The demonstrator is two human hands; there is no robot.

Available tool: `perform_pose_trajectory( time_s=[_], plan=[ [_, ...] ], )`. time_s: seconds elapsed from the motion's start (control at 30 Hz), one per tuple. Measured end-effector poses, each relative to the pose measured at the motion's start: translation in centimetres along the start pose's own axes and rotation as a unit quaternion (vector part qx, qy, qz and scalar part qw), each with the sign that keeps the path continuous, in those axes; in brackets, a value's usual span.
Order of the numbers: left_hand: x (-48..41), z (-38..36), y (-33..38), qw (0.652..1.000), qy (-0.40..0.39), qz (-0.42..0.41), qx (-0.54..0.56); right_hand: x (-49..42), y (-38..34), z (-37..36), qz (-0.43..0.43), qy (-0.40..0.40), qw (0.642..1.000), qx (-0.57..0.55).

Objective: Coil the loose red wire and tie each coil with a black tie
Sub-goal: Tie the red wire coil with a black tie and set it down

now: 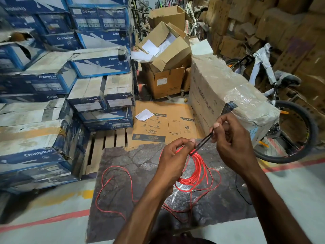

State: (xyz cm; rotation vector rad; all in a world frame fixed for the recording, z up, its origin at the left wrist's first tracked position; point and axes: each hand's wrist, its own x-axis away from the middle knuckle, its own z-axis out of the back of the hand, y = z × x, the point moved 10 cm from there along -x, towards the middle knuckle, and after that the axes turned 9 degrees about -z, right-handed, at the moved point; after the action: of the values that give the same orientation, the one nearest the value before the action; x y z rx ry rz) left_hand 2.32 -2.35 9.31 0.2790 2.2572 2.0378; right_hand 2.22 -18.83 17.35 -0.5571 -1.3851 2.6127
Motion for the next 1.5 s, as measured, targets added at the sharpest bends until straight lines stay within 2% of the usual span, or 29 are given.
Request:
perform_pose_trajectory(
  time_s=[0.27, 0.4, 0.57, 0.7, 0.93, 1.17, 1.5],
  plan=[
    [0.2, 0.2, -1.7, 0.997, 0.009, 0.067, 0.027, 0.8, 0.9, -0.9, -0.020, -0.009, 1.000, -0.005],
    [0.5, 0.4, -3.2, 0.994, 0.030, 0.095, 0.051, 0.8, 0.6, -0.9, 0.015, -0.016, 0.999, 0.033],
    [0.7, 0.6, -4.3, 0.990, 0.072, 0.110, 0.054, 0.7, 0.6, 0.4, 0.029, 0.049, 0.997, 0.046],
    [1.1, 0.3, -5.0, 0.984, 0.077, 0.145, 0.070, 0.3, 0.5, 0.8, 0.036, 0.062, 0.996, 0.044],
    [1.0, 0.1, -5.0, 0.983, 0.058, 0.149, 0.088, -0.5, 1.2, -0.1, 0.010, 0.024, 1.000, -0.001],
    [1.3, -0.2, -6.4, 0.972, 0.073, 0.185, 0.127, -1.8, 1.0, 1.6, 0.006, 0.100, 0.995, 0.007],
    [1.2, -0.1, -5.7, 0.974, 0.059, 0.165, 0.143, -2.9, 2.5, 0.5, -0.012, 0.079, 0.997, -0.025]
  ],
)
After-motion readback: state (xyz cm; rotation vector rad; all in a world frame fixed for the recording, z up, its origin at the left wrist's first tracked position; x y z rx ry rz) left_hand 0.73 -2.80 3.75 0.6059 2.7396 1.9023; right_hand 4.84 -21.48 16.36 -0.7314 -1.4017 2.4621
